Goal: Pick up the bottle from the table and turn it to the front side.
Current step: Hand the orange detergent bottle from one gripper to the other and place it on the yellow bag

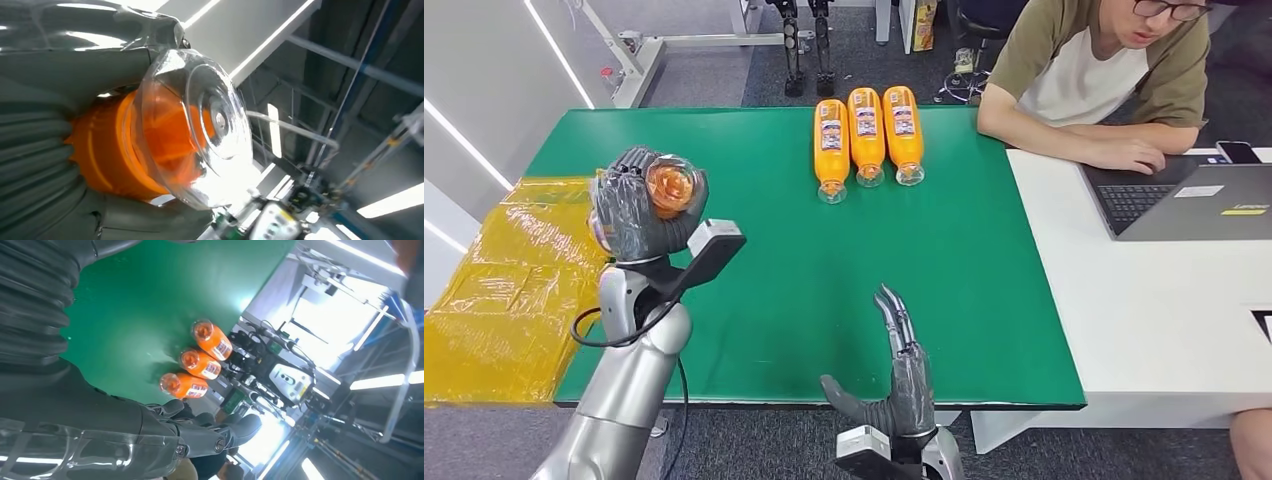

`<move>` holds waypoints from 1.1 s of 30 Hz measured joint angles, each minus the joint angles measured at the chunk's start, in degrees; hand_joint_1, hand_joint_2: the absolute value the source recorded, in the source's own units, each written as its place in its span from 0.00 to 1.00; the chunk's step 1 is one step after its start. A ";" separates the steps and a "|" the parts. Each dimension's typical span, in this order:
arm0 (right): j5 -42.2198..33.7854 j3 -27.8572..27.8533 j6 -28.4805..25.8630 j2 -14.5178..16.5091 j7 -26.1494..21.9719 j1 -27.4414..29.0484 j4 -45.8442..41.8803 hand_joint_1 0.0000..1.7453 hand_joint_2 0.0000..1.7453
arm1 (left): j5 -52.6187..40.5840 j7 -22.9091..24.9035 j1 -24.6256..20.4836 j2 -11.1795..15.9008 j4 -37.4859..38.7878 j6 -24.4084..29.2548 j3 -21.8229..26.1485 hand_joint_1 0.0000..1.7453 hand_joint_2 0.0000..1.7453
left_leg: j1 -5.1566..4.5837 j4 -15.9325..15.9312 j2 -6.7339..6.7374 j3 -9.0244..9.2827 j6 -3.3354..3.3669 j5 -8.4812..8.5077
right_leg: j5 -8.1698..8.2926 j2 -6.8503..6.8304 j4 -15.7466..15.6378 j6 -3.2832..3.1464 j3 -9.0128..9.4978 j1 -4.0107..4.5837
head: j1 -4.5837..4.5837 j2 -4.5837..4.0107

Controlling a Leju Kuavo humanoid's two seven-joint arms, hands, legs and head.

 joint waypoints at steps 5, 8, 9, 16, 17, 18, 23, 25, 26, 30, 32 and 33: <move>-1.14 -0.65 0.00 0.14 -1.88 0.65 -1.18 0.00 1.00 | -6.93 4.69 -6.55 3.32 13.68 -0.30 0.20 1.00 1.00 | -0.01 0.01 0.06 0.03 0.00 0.01 | 0.07 0.06 0.00 -0.09 -0.01 0.00 | -0.01 0.00; -1.15 -1.04 0.00 0.24 -2.29 1.00 -1.66 0.00 1.00 | -9.74 7.42 -8.56 4.52 19.86 -1.67 0.20 1.00 1.00 | 0.00 0.01 0.07 0.03 -0.01 0.01 | 0.07 0.08 0.00 -0.11 -0.03 0.00 | -0.01 -0.01; -1.15 -1.16 0.01 0.26 -2.32 1.10 -1.80 0.00 1.00 | -10.23 7.95 -8.96 4.83 21.38 -2.02 0.19 1.00 1.00 | 0.00 0.01 0.07 0.03 -0.01 0.00 | 0.07 0.08 0.00 -0.11 -0.04 0.00 | -0.01 -0.01; -2.84 -1.16 0.02 0.30 -1.86 1.18 -2.18 0.00 1.00 | -16.45 13.95 -10.20 6.63 28.34 -5.58 -0.71 1.00 1.00 | 0.00 -0.01 0.09 -0.01 -0.02 -0.01 | 0.02 0.09 0.00 -0.14 -0.07 0.00 | -0.01 -0.01; -3.15 -1.01 0.02 0.30 -1.78 1.08 -2.17 0.00 1.00 | -17.74 14.82 -10.07 6.95 29.10 -5.91 -1.14 1.00 1.00 | 0.00 -0.01 0.10 -0.01 -0.02 -0.01 | 0.02 0.09 0.00 -0.14 -0.07 -0.01 | -0.01 0.00; -3.45 -0.81 0.02 0.30 -1.72 0.93 -2.14 0.00 1.00 | -18.92 15.58 -9.79 7.30 29.81 -6.12 -1.61 1.00 1.00 | 0.00 -0.01 0.11 -0.01 -0.02 -0.01 | 0.02 0.09 0.00 -0.14 -0.07 -0.01 | -0.01 0.00; -3.83 0.19 0.03 0.21 -1.66 0.42 -2.10 0.00 1.00 | -20.98 17.15 -5.72 8.81 32.16 -5.64 -4.00 1.00 1.00 | 0.01 -0.02 0.15 0.00 -0.03 -0.02 | -0.01 0.11 0.01 -0.18 -0.08 -0.01 | -0.01 0.00; -3.77 0.48 0.07 0.09 -1.51 0.33 -2.12 0.00 1.00 | -20.87 17.50 -3.49 9.23 32.77 -5.39 -4.54 1.00 1.00 | 0.01 -0.02 0.15 -0.01 -0.05 -0.04 | -0.02 0.11 0.00 -0.19 -0.09 0.00 | 0.00 0.00; -3.78 0.62 0.13 0.02 -1.41 0.28 -2.13 0.00 1.00 | -20.77 17.65 -2.47 9.39 33.03 -5.29 -4.69 1.00 1.00 | 0.01 -0.02 0.15 -0.01 -0.06 -0.05 | -0.03 0.11 0.00 -0.20 -0.10 0.00 | 0.01 0.00; -4.23 1.31 0.65 -0.31 -1.20 -0.02 -2.02 0.00 1.00 | -20.55 17.75 0.23 9.88 33.70 -4.39 -5.06 1.00 1.00 | 0.00 -0.03 0.15 -0.02 -0.07 -0.06 | -0.04 0.10 0.00 -0.20 -0.11 -0.01 | 0.00 0.00; -4.69 1.55 1.01 -0.41 -1.28 -0.15 -1.88 0.00 1.00 | -20.42 17.47 0.76 10.07 33.85 -3.97 -5.21 1.00 1.00 | 0.00 -0.04 0.14 -0.01 -0.07 -0.06 | -0.04 0.09 0.00 -0.20 -0.10 -0.01 | 0.01 0.00; -4.93 1.62 1.22 -0.43 -1.33 -0.22 -1.78 0.00 1.00 | -20.38 17.34 0.92 10.15 33.91 -3.85 -5.25 1.00 1.00 | 0.00 -0.05 0.14 -0.01 -0.07 -0.06 | -0.04 0.09 0.00 -0.20 -0.10 -0.01 | 0.01 0.00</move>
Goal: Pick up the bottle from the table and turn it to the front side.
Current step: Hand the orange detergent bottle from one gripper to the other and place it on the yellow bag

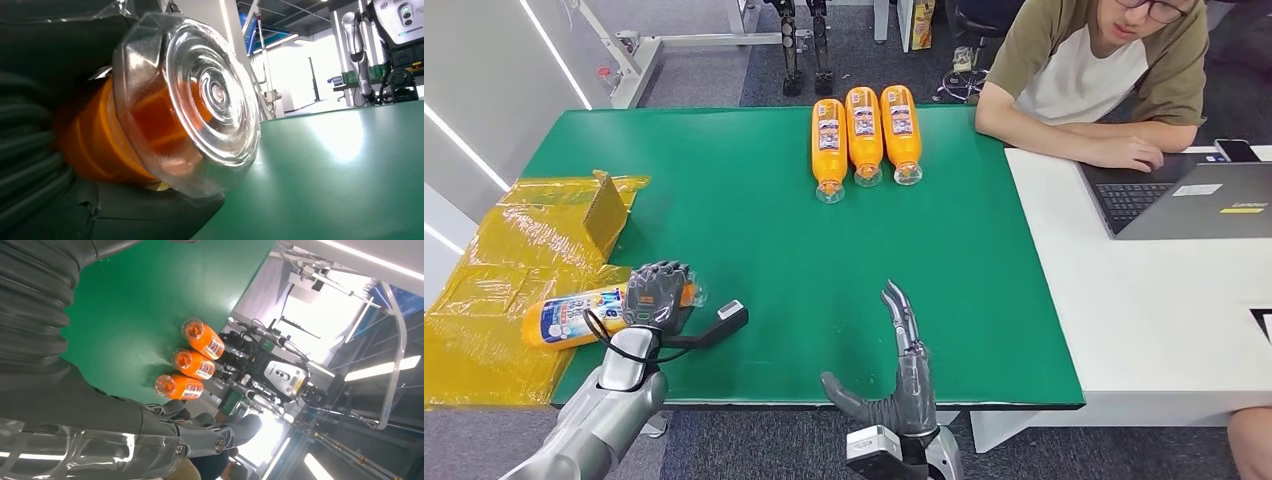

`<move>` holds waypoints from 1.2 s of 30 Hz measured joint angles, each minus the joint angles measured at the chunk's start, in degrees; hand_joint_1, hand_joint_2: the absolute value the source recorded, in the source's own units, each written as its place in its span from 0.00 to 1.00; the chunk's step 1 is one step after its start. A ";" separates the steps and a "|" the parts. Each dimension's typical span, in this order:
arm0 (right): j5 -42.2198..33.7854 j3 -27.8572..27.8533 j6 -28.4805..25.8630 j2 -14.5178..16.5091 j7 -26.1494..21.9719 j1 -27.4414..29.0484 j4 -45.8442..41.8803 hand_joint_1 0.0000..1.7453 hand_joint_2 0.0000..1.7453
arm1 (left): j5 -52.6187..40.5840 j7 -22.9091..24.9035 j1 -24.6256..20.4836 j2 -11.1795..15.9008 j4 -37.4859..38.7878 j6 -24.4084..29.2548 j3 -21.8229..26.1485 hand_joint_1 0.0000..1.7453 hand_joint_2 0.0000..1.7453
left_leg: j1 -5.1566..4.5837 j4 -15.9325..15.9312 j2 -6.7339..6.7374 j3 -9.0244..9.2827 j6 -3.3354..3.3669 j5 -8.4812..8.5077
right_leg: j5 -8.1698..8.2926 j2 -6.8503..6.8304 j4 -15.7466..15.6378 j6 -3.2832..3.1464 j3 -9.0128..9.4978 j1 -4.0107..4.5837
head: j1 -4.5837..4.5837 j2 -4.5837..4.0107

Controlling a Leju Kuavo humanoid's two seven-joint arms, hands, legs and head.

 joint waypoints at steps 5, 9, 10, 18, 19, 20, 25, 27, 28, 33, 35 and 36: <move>-0.62 0.54 1.33 -0.01 -0.50 -0.75 0.72 0.00 1.00 | -0.25 -0.46 0.67 0.27 0.13 0.57 -0.07 1.00 1.00 | 0.00 -0.03 0.01 0.05 -0.02 0.01 | 0.01 0.00 0.06 -0.02 0.00 0.00 | 0.00 0.00; -1.06 1.11 1.98 0.05 -0.64 -1.49 1.19 0.00 1.00 | -0.43 -1.16 0.98 0.35 0.16 1.42 -0.07 1.00 1.00 | 0.00 -0.04 -0.01 0.07 -0.05 0.03 | 0.02 -0.01 0.10 -0.03 0.00 0.00 | 0.00 0.00; -1.08 1.22 2.08 0.07 -0.64 -1.62 1.24 0.00 1.00 | -0.44 -1.31 1.03 0.37 0.16 1.62 -0.07 0.94 1.00 | 0.01 -0.04 -0.01 0.07 -0.06 0.04 | 0.02 -0.01 0.11 -0.04 0.00 0.00 | 0.00 -0.01; -0.15 1.44 2.92 0.16 0.19 -1.84 1.04 0.00 1.00 | 7.34 -7.58 1.07 -0.29 0.34 -1.96 2.22 0.00 1.00 | 0.01 -0.06 -0.01 0.06 -0.10 0.07 | 0.03 -0.02 0.10 -0.06 -0.04 0.01 | 0.00 0.00; -0.05 1.44 2.98 0.16 0.27 -1.84 0.98 0.00 1.00 | 9.34 -9.34 0.97 -0.63 0.36 -3.63 3.33 0.00 1.00 | 0.01 -0.06 -0.01 0.06 -0.10 0.07 | 0.03 -0.02 0.10 -0.07 -0.04 0.00 | 0.00 0.00; -0.03 1.43 3.02 0.16 0.31 -1.83 0.93 0.00 1.00 | 11.25 -11.06 0.79 -0.97 0.36 -5.31 4.46 0.00 1.00 | 0.01 -0.06 -0.02 0.05 -0.10 0.07 | 0.04 -0.03 0.09 -0.07 -0.04 0.00 | 0.00 0.00; -0.05 1.40 3.72 0.16 0.37 -1.92 0.97 0.00 1.00 | 19.05 -16.98 -0.51 -2.34 0.36 -15.94 10.33 0.00 1.00 | -0.01 -0.06 -0.07 0.06 -0.10 0.07 | 0.03 -0.08 0.09 -0.07 -0.01 0.00 | 0.00 -0.01; -0.16 1.38 4.15 0.24 0.33 -2.17 1.15 0.00 1.00 | 20.70 -17.59 -1.55 -2.80 0.35 -21.96 12.35 0.00 1.00 | -0.01 -0.07 -0.18 0.11 -0.10 0.07 | 0.00 -0.19 0.09 -0.07 0.10 -0.01 | 0.00 -0.01; -0.28 1.37 4.38 0.32 0.27 -2.36 1.27 0.00 1.00 | 21.63 -18.15 -2.17 -2.99 0.34 -25.32 13.37 0.00 1.00 | -0.01 -0.08 -0.24 0.18 -0.10 0.07 | -0.03 -0.25 0.09 -0.08 0.19 -0.01 | 0.00 -0.01; -1.40 1.25 5.18 0.69 -0.08 -2.95 1.77 0.00 1.00 | 26.55 -22.36 -3.83 -3.24 0.34 -35.86 17.91 0.00 1.00 | 0.00 -0.13 -0.29 0.57 -0.20 0.07 | -0.12 -0.30 0.10 -0.16 0.53 -0.01 | -0.01 -0.01; -1.73 1.17 5.31 0.73 -0.24 -3.08 1.98 0.00 1.00 | 27.88 -23.93 -4.11 -3.21 0.34 -38.11 19.48 0.00 1.00 | 0.00 -0.14 -0.30 0.60 -0.25 0.13 | -0.08 -0.30 0.12 -0.21 0.53 -0.01 | -0.01 0.00; -2.00 1.10 5.34 0.78 -0.40 -3.16 2.11 0.00 1.00 | 28.29 -24.57 -4.30 -3.19 0.32 -39.15 20.12 0.00 1.00 | 0.00 -0.14 -0.30 0.60 -0.26 0.16 | -0.07 -0.30 0.13 -0.23 0.53 -0.01 | 0.00 0.00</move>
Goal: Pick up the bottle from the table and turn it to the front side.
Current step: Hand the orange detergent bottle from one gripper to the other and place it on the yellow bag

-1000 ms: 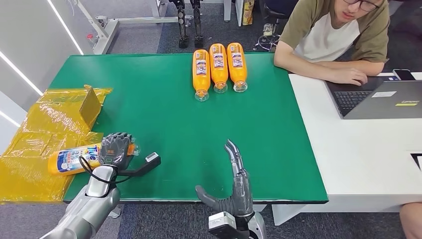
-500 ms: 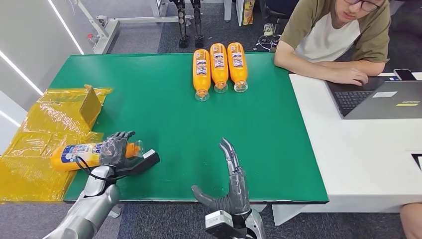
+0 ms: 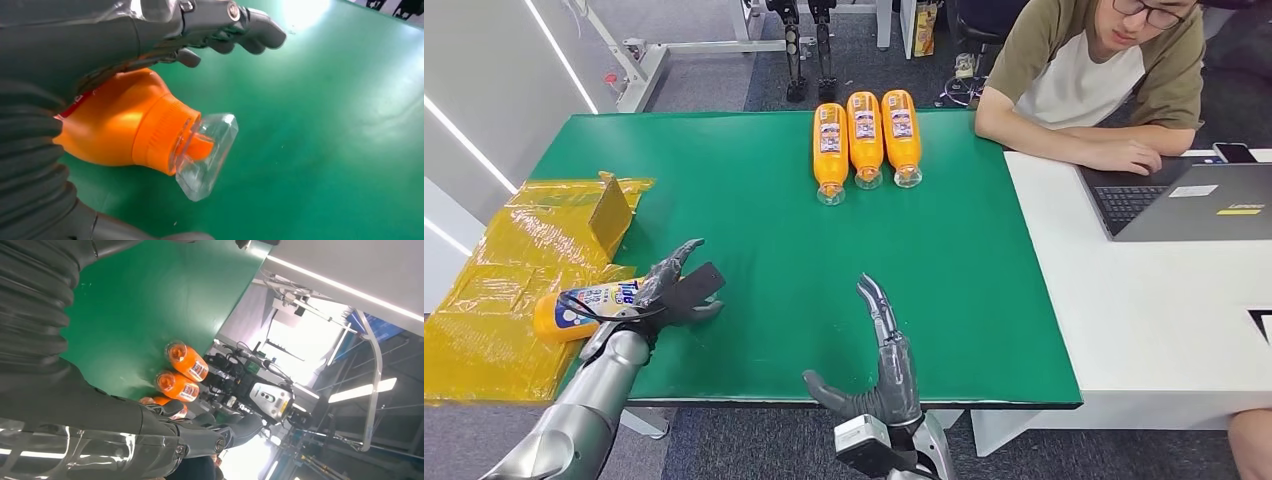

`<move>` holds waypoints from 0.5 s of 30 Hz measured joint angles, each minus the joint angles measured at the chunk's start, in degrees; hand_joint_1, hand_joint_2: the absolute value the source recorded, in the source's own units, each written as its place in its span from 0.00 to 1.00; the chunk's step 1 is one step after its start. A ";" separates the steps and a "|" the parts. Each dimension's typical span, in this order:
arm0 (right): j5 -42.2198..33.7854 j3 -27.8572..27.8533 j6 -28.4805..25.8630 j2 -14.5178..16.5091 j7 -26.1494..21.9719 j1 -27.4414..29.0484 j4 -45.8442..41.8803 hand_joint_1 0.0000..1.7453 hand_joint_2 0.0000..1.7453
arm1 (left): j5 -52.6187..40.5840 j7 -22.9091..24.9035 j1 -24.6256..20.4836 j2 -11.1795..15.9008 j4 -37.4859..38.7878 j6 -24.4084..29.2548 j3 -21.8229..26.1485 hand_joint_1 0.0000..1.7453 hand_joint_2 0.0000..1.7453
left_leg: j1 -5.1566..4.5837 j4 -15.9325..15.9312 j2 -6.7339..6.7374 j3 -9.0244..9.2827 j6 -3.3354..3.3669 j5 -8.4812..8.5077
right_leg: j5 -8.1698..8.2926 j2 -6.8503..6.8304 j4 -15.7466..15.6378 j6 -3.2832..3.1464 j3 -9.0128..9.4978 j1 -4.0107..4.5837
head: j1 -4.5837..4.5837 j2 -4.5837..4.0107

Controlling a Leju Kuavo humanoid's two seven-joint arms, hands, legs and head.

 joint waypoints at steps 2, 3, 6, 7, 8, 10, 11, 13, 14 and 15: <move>-0.58 -0.15 -0.04 0.14 -0.40 -0.18 0.25 0.00 1.00 | 0.45 -0.96 -0.43 0.09 -0.04 -1.95 0.84 0.00 1.00 | 0.00 0.00 0.00 0.01 -0.03 0.05 | 0.02 0.00 0.03 -0.02 -0.01 0.00 | -0.01 0.00; -0.86 -0.21 -0.11 0.21 -0.63 -0.24 0.36 0.00 1.00 | 0.73 -1.59 -0.68 0.16 -0.07 -3.10 1.10 0.00 1.00 | 0.00 0.00 0.00 0.01 -0.04 0.06 | 0.03 0.00 0.04 -0.02 -0.01 0.00 | -0.01 -0.01; -1.51 -0.44 -0.42 0.28 -1.10 -0.33 0.57 0.00 1.00 | 1.89 -4.10 -1.49 0.54 -0.12 -6.89 1.68 0.00 1.00 | 0.01 0.00 0.01 -0.01 -0.08 0.09 | 0.05 0.01 0.08 -0.06 -0.06 0.01 | -0.01 -0.01; -1.64 -0.54 -0.50 0.28 -1.23 -0.32 0.62 0.00 1.00 | 2.23 -5.04 -1.76 0.74 -0.16 -8.04 1.85 0.00 1.00 | 0.01 0.00 0.02 -0.03 -0.09 0.10 | 0.07 0.04 0.09 -0.07 -0.09 0.01 | -0.01 -0.01; -1.80 -0.63 -0.55 0.28 -1.36 -0.32 0.70 0.00 1.00 | 2.54 -6.00 -2.03 0.93 -0.22 -8.96 1.97 0.00 1.00 | 0.01 0.01 0.05 -0.05 -0.09 0.10 | 0.09 0.07 0.09 -0.10 -0.13 0.01 | -0.01 -0.01; -2.14 -0.72 -0.68 0.28 -1.55 -0.31 0.92 0.00 1.00 | 3.11 -7.97 -2.56 1.40 -0.45 -9.98 2.06 0.00 1.00 | 0.01 0.02 0.12 -0.11 -0.09 0.11 | 0.12 0.12 0.10 -0.14 -0.23 0.01 | -0.02 0.00; -2.23 -0.75 -0.80 0.28 -1.60 -0.30 1.03 0.00 1.00 | 3.34 -8.83 -2.90 1.60 -0.63 -10.16 2.06 0.00 1.00 | 0.01 0.02 0.14 -0.15 -0.10 0.11 | 0.13 0.13 0.10 -0.16 -0.28 0.01 | -0.02 0.00; -2.33 -0.81 -1.20 0.29 -1.71 -0.29 1.21 0.00 1.00 | 3.39 -10.03 -3.82 1.95 -1.14 -9.91 2.06 0.00 1.00 | 0.01 0.03 0.14 -0.21 -0.11 0.12 | 0.13 0.13 0.10 -0.16 -0.33 0.01 | -0.01 0.00; -2.40 -0.86 -1.47 0.30 -1.79 -0.27 1.28 0.00 1.00 | 3.40 -10.43 -4.43 2.09 -1.46 -9.55 2.04 0.00 1.00 | 0.01 0.03 0.14 -0.23 -0.12 0.13 | 0.13 0.13 0.10 -0.16 -0.35 0.01 | -0.01 0.00; -2.56 -0.90 -1.74 0.30 -1.87 -0.25 1.35 0.00 1.00 | 3.64 -10.95 -5.12 2.19 -1.86 -9.10 2.03 0.00 1.00 | 0.02 0.03 0.14 -0.25 -0.12 0.13 | 0.13 0.12 0.10 -0.16 -0.37 0.01 | -0.01 0.00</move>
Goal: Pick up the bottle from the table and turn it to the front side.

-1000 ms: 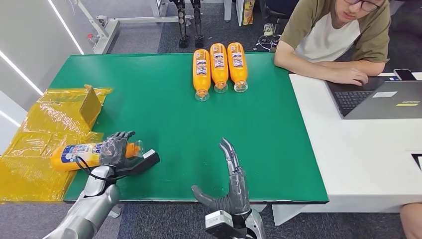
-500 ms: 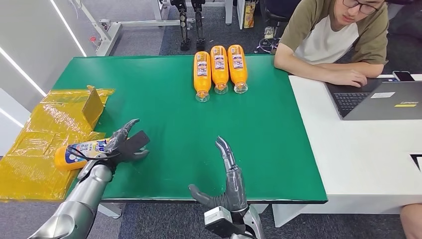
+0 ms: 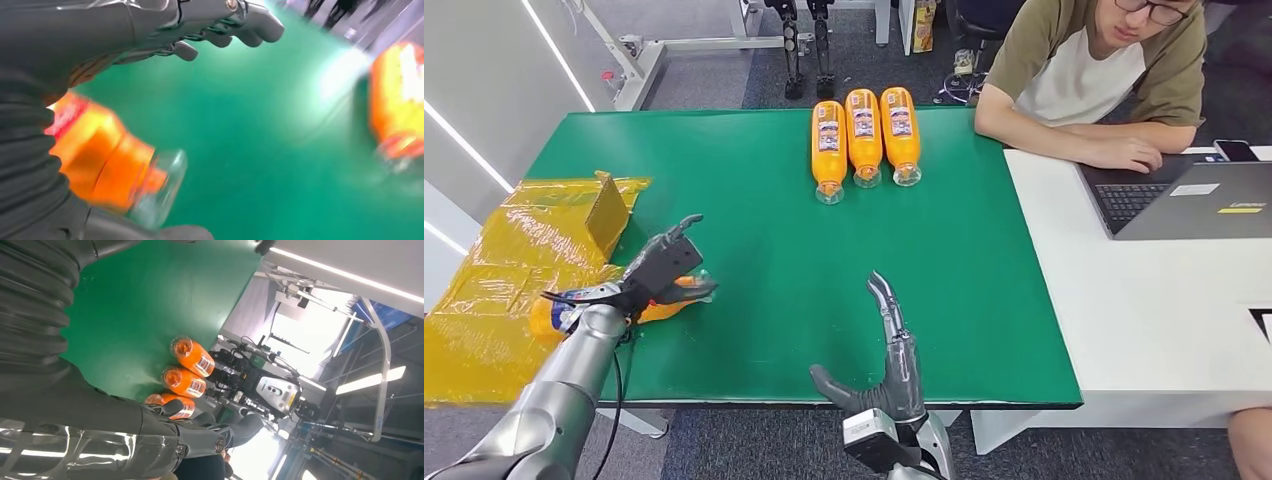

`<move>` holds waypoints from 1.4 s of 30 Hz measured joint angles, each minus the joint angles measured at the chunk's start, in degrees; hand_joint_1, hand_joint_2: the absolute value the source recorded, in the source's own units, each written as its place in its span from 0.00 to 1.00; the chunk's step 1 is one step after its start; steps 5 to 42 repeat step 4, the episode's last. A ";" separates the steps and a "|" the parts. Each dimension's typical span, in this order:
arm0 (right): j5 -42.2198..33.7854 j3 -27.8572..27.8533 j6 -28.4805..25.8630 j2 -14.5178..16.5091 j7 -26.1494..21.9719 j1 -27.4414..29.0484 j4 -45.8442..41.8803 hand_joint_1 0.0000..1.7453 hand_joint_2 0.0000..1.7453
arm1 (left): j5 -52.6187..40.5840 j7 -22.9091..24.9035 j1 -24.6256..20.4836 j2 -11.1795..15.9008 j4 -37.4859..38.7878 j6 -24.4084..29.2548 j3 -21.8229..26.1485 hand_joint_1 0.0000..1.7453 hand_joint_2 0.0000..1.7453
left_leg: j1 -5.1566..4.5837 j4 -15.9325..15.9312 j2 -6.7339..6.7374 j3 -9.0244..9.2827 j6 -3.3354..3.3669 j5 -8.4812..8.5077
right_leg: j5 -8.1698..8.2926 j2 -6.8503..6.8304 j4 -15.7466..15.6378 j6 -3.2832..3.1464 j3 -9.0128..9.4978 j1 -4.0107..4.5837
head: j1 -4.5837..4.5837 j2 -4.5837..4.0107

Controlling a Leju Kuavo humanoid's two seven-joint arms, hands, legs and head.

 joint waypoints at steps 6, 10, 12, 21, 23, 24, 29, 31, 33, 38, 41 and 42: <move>-0.65 -0.09 -0.73 0.00 -0.11 0.29 0.09 0.00 1.00 | 2.46 -2.50 -2.58 0.13 -1.61 1.00 -0.05 0.00 1.00 | 0.00 0.00 -0.01 -0.04 0.00 0.00 | 0.00 0.00 0.00 0.00 -0.04 0.00 | 0.00 0.00; -0.65 -0.09 -0.73 0.00 -0.11 0.29 0.09 0.00 1.00 | 2.46 -2.50 -2.58 0.13 -1.61 1.00 -0.05 0.00 1.00 | 0.00 0.00 -0.01 -0.04 0.00 0.00 | 0.00 0.00 0.00 0.00 -0.04 0.00 | 0.00 0.00; -0.65 -0.09 -0.73 0.00 -0.11 0.29 0.09 0.00 1.00 | 2.46 -2.50 -2.58 0.13 -1.61 1.00 -0.05 0.00 1.00 | 0.00 0.00 -0.01 -0.04 0.00 0.00 | 0.00 0.00 0.00 0.00 -0.04 0.00 | 0.00 0.00; -0.65 -0.09 -0.73 0.00 -0.11 0.29 0.09 0.00 1.00 | 2.46 -2.50 -2.58 0.13 -1.61 1.00 -0.05 0.00 1.00 | 0.00 0.00 -0.01 -0.04 0.00 0.00 | 0.00 0.00 0.00 0.00 -0.04 0.00 | 0.00 0.00; -0.65 -0.09 -0.73 0.00 -0.11 0.29 0.09 0.00 1.00 | 2.46 -2.50 -2.58 0.13 -1.61 1.00 -0.05 0.00 1.00 | 0.00 0.00 -0.01 -0.04 0.00 0.00 | 0.00 0.00 0.00 0.00 -0.04 0.00 | 0.00 0.00; -0.65 -0.09 -0.73 0.00 -0.11 0.29 0.09 0.00 1.00 | 2.46 -2.50 -2.58 0.13 -1.61 1.00 -0.05 0.00 1.00 | 0.00 0.00 -0.01 -0.04 0.00 0.00 | 0.00 0.00 0.00 0.00 -0.04 0.00 | 0.00 0.00; -0.65 -0.09 -0.73 0.00 -0.11 0.29 0.09 0.00 1.00 | 2.46 -2.50 -2.58 0.13 -1.61 1.00 -0.05 0.00 1.00 | 0.00 0.00 -0.01 -0.04 0.00 0.00 | 0.00 0.00 0.00 0.00 -0.04 0.00 | 0.00 0.00; -0.65 -0.09 -0.73 0.00 -0.11 0.29 0.09 0.00 1.00 | 2.46 -2.50 -2.58 0.13 -1.61 1.00 -0.05 0.00 1.00 | 0.00 0.00 -0.01 -0.04 0.00 0.00 | 0.00 0.00 0.00 0.00 -0.04 0.00 | 0.00 0.00; -0.65 -0.09 -0.73 0.00 -0.11 0.29 0.09 0.00 1.00 | 2.46 -2.50 -2.58 0.13 -1.61 1.00 -0.05 0.00 1.00 | 0.00 0.00 -0.01 -0.04 0.00 0.00 | 0.00 0.00 0.00 0.00 -0.04 0.00 | 0.00 0.00; -0.65 -0.09 -0.73 0.00 -0.11 0.29 0.09 0.00 1.00 | 2.46 -2.50 -2.58 0.13 -1.61 1.00 -0.05 0.00 1.00 | 0.00 0.00 -0.01 -0.04 0.00 0.00 | 0.00 0.00 0.00 0.00 -0.04 0.00 | 0.00 0.00; -0.65 -0.09 -0.73 0.00 -0.11 0.29 0.09 0.00 1.00 | 2.46 -2.50 -2.58 0.13 -1.61 1.00 -0.05 0.00 1.00 | 0.00 0.00 -0.01 -0.04 0.00 0.00 | 0.00 0.00 0.00 0.00 -0.04 0.00 | 0.00 0.00; -0.65 -0.09 -0.73 0.00 -0.11 0.29 0.09 0.00 1.00 | 2.46 -2.50 -2.58 0.13 -1.61 1.00 -0.05 0.00 1.00 | 0.00 0.00 -0.01 -0.04 0.00 0.00 | 0.00 0.00 0.00 0.00 -0.04 0.00 | 0.00 0.00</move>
